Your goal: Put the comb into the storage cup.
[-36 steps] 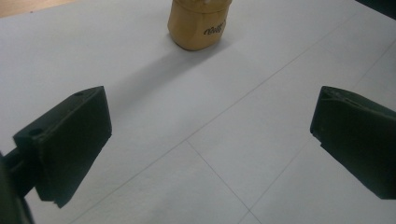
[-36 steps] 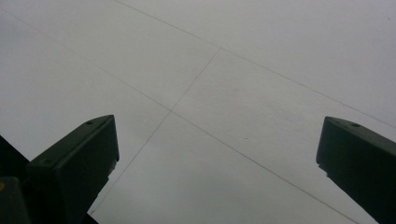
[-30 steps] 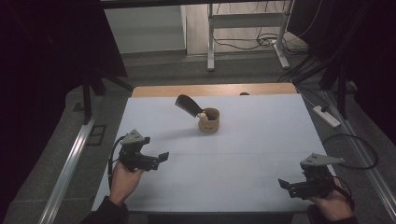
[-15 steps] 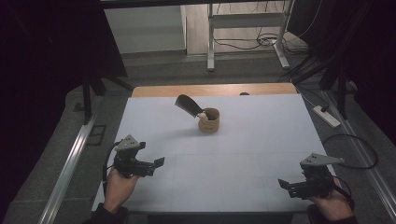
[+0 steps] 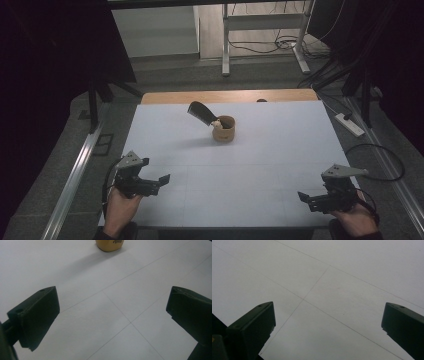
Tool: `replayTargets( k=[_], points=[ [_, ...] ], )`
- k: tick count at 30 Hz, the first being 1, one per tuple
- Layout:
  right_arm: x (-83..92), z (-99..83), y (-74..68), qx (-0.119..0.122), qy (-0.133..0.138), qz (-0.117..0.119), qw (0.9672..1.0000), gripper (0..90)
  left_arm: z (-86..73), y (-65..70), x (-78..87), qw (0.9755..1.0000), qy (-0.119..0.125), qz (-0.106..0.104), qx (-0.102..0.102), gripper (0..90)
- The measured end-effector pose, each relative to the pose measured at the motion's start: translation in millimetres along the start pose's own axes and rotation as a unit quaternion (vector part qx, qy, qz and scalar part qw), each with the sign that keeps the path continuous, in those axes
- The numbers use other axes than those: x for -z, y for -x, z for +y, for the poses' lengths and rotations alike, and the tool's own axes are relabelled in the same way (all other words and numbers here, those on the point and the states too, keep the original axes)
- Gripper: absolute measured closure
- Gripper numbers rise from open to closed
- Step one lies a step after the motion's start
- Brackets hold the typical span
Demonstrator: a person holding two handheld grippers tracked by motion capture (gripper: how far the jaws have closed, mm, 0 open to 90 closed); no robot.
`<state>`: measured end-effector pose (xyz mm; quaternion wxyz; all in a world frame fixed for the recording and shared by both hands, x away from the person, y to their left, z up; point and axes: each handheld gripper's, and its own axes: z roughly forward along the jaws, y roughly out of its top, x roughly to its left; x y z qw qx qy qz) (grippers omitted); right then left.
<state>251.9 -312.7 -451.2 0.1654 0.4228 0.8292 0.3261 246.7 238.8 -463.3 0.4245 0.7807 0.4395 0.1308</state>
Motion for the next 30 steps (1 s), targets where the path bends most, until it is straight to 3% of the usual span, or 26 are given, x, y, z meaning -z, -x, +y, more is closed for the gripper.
replayTargets(
  k=[30],
  points=[
    [0.0, 0.0, 0.0, 0.0, 0.0, -0.003, 1.0, 0.0, -31.8, -1.0, 25.2, 0.999, -0.015, 0.038, 0.019, 0.0]
  ],
)
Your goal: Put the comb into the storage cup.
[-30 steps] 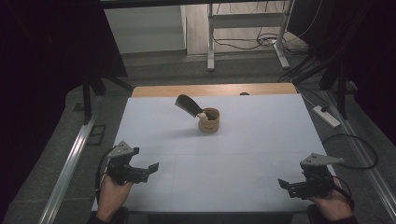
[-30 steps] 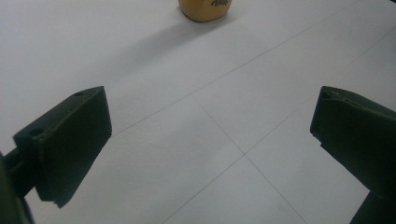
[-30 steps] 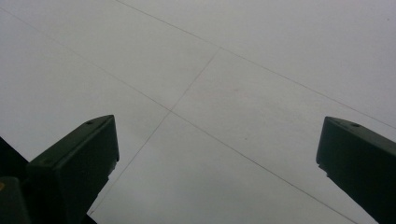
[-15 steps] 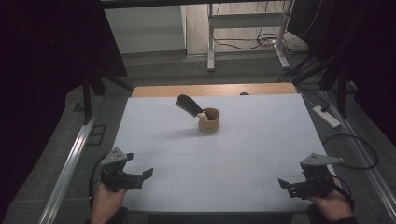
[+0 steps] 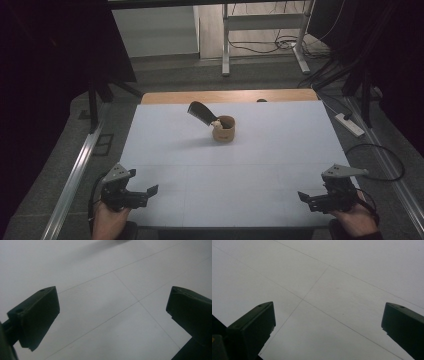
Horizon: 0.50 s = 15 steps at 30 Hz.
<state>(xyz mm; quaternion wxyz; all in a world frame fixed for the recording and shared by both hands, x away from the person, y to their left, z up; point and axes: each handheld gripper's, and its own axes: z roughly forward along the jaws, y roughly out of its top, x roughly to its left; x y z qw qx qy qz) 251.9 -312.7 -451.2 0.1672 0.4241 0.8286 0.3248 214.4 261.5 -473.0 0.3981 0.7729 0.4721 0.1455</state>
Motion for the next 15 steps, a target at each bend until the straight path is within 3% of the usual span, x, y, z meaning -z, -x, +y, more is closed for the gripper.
replayTargets(
  k=[15],
  points=[
    [-0.2, 0.1, 0.0, 0.0, -0.002, -0.002, 1.0, 0.0, -10.6, -0.7, 4.7, 0.9996, -0.019, 0.017, 0.008, 0.0]
  ],
)
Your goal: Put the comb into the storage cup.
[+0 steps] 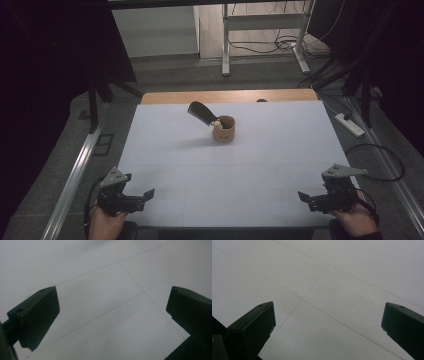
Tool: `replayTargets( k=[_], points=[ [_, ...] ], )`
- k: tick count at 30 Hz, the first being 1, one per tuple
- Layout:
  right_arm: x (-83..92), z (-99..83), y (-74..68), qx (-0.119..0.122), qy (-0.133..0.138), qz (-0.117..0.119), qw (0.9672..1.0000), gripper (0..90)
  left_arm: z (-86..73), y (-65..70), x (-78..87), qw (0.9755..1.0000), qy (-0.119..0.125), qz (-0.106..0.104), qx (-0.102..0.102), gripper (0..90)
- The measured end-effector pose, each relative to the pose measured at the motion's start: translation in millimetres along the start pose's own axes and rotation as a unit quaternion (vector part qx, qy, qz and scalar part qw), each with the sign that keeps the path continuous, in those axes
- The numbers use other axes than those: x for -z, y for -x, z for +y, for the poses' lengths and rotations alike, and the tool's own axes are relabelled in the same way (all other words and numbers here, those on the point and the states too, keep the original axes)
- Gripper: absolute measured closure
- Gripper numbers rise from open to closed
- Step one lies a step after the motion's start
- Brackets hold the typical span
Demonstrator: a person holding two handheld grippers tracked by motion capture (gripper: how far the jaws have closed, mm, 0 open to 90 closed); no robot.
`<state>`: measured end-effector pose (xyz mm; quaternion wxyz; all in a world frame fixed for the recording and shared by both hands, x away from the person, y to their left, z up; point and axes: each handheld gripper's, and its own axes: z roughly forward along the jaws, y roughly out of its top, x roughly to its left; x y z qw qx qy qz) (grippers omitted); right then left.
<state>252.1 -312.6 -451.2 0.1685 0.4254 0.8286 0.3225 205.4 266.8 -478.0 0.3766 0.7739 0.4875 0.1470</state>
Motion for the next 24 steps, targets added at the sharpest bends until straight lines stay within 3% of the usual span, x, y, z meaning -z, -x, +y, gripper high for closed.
replayTargets(
  k=[24],
  points=[
    [-1.2, 0.5, -0.2, -0.003, -0.005, -0.012, 0.9999, 0.0, -3.8, 0.4, 1.2, 0.9997, -0.023, 0.002, 0.005, 0.0]
  ],
)
